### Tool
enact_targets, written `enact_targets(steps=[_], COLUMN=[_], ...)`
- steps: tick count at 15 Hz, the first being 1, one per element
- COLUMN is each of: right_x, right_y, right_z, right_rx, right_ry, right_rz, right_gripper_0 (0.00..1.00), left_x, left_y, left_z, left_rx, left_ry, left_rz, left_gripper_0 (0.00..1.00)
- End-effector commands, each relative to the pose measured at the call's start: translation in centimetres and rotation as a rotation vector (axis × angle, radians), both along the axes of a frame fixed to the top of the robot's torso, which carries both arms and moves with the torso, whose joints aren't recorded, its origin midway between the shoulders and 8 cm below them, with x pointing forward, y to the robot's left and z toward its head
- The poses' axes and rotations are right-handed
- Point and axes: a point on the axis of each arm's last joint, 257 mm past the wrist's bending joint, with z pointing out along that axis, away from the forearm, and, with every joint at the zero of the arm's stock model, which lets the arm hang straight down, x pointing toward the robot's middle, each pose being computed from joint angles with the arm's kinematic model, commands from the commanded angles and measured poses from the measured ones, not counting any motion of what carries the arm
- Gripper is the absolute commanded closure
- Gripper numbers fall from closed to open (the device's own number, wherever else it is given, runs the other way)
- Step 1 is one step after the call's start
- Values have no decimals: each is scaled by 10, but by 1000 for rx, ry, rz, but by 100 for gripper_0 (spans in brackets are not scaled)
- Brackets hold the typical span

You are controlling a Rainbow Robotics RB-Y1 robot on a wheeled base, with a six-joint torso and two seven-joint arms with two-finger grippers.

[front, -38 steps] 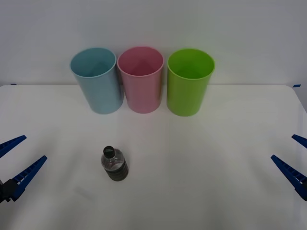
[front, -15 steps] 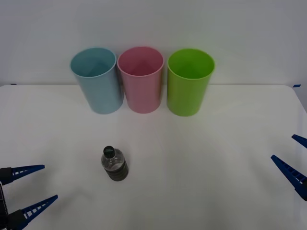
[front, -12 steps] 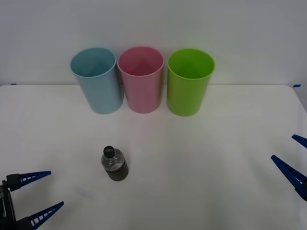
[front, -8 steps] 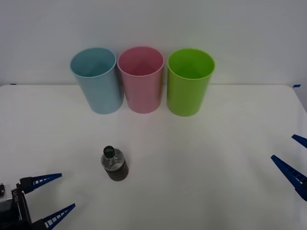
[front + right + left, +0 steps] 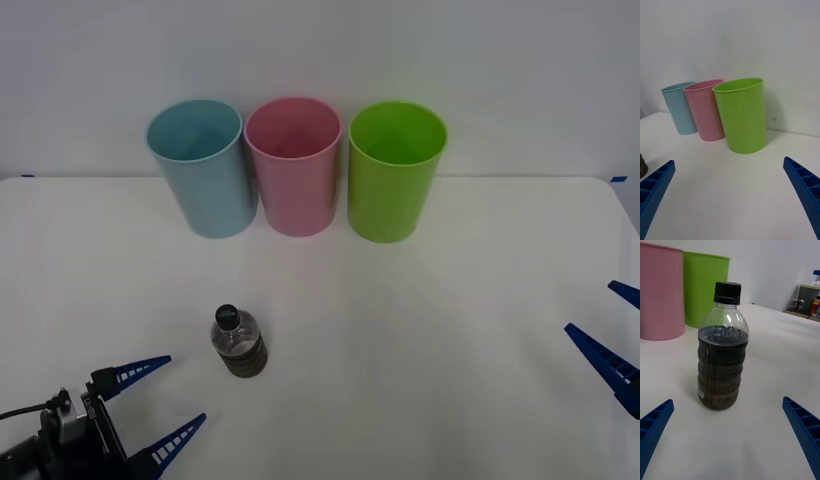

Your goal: Grasp the object on the table and drop it into the matching bin: aluminum can to the light blue bin, PET bottle to the pink bin.

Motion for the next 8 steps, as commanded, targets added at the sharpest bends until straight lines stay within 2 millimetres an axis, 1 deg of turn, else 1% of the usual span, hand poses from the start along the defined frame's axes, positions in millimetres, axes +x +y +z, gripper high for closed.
enact_targets(steps=[1, 6, 8], right_x=[0, 0, 0], right_y=[0, 0, 0], right_z=[0, 0, 0], right_rx=[0, 0, 0], right_ry=[0, 0, 0], right_rz=[0, 0, 0], right_gripper_0=[0, 0, 0], left_x=[13, 31, 36], left_y=[-13, -28, -37], left_z=[-3, -4, -4], left_rx=[5, 15, 14], left_ry=[-15, -28, -33], left_rz=[18, 30, 29], left_gripper_0=[0, 0, 0])
